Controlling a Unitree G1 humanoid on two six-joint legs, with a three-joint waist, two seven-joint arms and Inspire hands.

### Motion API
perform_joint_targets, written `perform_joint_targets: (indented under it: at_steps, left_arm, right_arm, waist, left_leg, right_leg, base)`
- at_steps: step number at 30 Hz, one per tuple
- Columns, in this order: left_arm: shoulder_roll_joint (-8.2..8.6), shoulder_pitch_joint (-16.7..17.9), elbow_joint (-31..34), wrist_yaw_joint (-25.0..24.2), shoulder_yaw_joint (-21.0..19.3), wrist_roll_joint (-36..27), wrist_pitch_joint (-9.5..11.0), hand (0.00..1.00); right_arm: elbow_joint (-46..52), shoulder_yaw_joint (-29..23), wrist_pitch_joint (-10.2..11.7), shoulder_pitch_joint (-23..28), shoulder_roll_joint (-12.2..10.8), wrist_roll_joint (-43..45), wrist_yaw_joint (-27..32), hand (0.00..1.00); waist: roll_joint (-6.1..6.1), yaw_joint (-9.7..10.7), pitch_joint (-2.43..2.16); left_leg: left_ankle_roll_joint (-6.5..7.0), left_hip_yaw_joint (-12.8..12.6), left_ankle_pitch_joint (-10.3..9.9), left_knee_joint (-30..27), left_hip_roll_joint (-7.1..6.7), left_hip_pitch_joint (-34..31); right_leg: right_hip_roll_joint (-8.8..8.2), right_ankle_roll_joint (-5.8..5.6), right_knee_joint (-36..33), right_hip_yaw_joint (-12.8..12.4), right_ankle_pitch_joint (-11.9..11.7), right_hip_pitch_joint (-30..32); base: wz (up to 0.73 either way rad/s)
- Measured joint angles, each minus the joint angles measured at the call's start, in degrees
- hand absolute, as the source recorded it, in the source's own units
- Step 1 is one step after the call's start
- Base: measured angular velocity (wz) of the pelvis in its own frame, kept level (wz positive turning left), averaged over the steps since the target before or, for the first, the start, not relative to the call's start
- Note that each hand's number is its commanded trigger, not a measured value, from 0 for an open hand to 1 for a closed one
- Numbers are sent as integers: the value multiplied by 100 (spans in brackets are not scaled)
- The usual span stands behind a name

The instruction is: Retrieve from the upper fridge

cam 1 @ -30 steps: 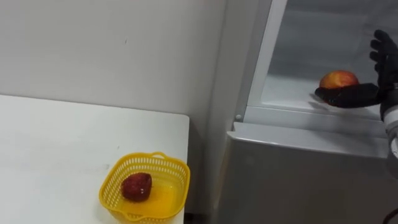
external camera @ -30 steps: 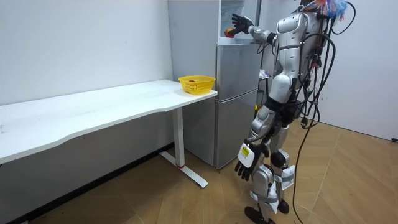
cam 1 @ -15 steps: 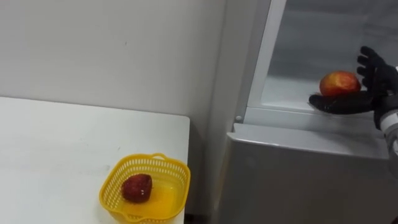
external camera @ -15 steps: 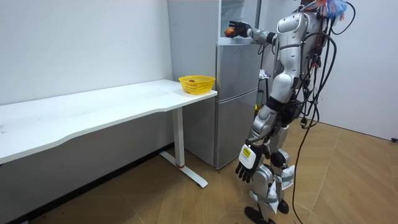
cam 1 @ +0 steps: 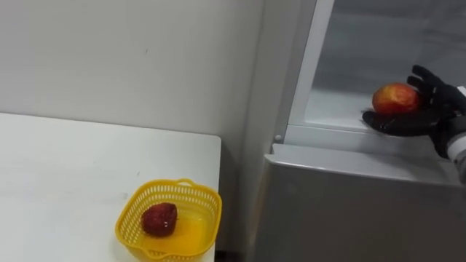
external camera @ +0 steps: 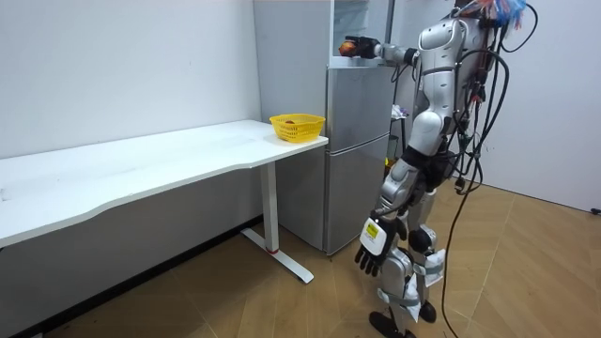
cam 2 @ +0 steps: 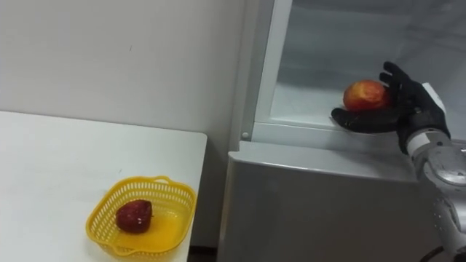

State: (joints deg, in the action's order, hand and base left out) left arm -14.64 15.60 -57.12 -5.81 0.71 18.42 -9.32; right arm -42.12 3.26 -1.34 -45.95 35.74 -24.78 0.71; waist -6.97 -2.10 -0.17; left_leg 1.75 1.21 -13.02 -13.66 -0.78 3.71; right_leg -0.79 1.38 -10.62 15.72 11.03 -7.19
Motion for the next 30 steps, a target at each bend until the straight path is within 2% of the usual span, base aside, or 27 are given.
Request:
perform_joint_targets:
  at_steps: [2,3,4,10,18,30]
  left_arm:
    - [0,-11,-3,11,-9,0,-10,0]
    - [0,-16,-12,11,-11,0,-19,0]
    - [0,-18,-17,11,-14,0,-26,0]
    - [5,34,-33,6,-62,0,-70,0]
    - [3,35,-31,-136,-62,1,-75,0]
    - [2,31,-31,-216,-64,0,-162,0]
  right_arm:
    - [-18,-3,0,-1,13,-1,-63,51]
    - [-28,-10,0,-5,14,-2,-98,86]
    - [-33,-14,0,-5,14,-1,-111,100]
    - [-127,-58,-1,-5,16,3,-272,100]
    - [-234,-105,-57,-11,16,-1,-340,100]
    - [-231,-220,-125,-11,17,4,-335,100]
  waist:
    - [9,-2,-2]
    - [12,-3,-1]
    - [12,-5,-1]
    - [11,-8,8]
    - [-71,-50,1]
    - [-75,-112,2]
  left_leg:
    - [0,6,0,1,-1,12]
    - [0,6,1,1,0,18]
    - [-1,6,1,1,2,21]
    - [-3,17,2,25,5,87]
    - [-3,34,2,29,4,88]
    - [-3,39,2,28,3,88]
  right_leg:
    - [0,0,1,-7,0,-12]
    - [1,0,1,-16,0,-14]
    - [2,0,1,-17,0,-15]
    - [8,0,4,-17,0,-78]
    - [8,0,4,7,0,-84]
    - [9,0,5,5,0,-85]
  base:
    - [0]
    - [0]
    - [0]
    - [0]
    - [0]
    - [0]
